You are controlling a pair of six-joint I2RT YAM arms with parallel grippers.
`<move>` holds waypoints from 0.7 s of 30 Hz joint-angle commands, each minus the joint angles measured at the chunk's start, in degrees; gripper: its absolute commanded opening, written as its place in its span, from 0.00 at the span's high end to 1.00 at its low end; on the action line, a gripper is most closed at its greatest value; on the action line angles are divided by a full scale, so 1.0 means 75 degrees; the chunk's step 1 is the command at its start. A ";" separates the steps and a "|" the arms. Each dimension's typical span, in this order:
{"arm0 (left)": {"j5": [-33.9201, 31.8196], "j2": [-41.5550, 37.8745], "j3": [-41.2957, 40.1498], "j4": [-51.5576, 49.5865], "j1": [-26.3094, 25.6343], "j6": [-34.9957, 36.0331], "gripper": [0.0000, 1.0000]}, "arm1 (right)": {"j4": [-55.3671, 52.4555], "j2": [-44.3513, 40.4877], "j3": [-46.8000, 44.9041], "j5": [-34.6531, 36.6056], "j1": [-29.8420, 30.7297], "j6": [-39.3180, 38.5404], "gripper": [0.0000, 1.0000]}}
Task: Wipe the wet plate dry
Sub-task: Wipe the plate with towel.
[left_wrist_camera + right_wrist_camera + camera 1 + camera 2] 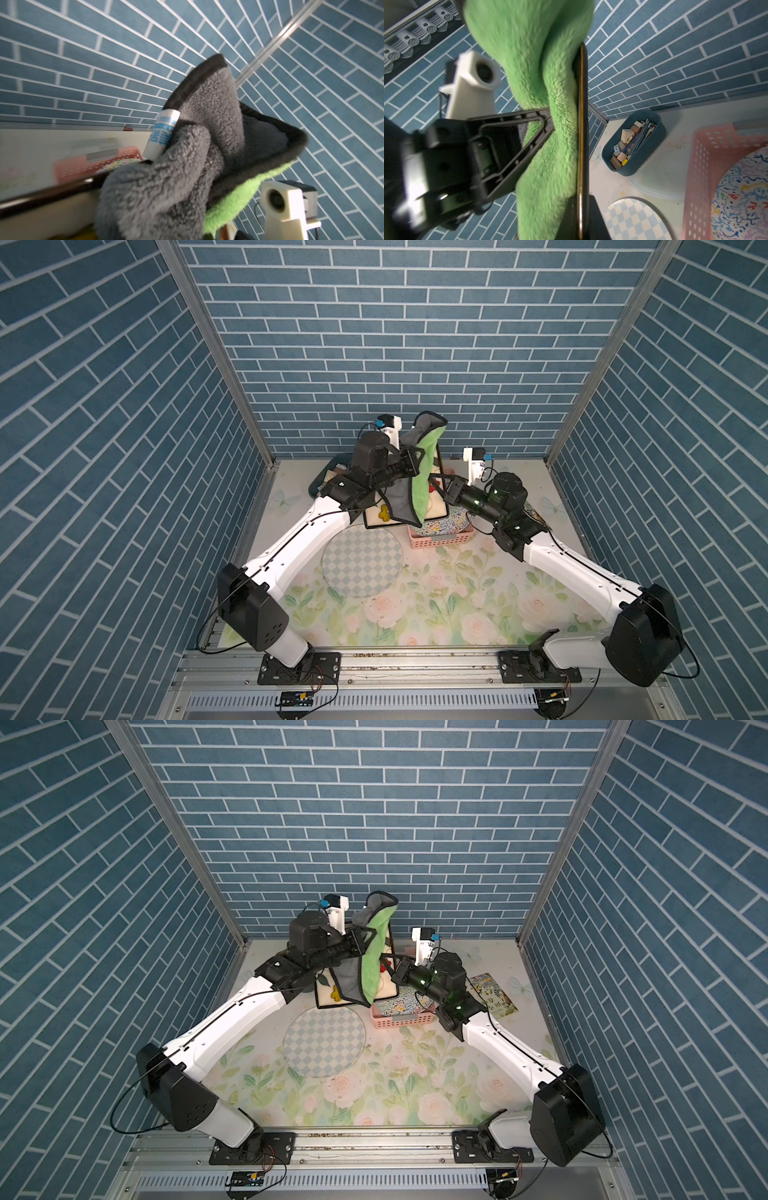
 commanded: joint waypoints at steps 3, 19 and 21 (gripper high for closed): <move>0.0195 -0.0381 -0.0874 0.0163 0.0622 -0.0274 1.00 | 0.2542 -0.0971 0.0390 -0.0510 0.0112 0.0144 1.00; 0.1871 -0.1794 -0.0679 0.0985 0.2192 -0.1461 1.00 | 0.4402 -0.1501 0.0276 -0.0886 -0.2505 0.2408 1.00; 0.2370 -0.1823 -0.0795 0.1608 0.2324 -0.1950 1.00 | 0.5003 -0.1500 0.0146 -0.0904 -0.2489 0.2843 1.00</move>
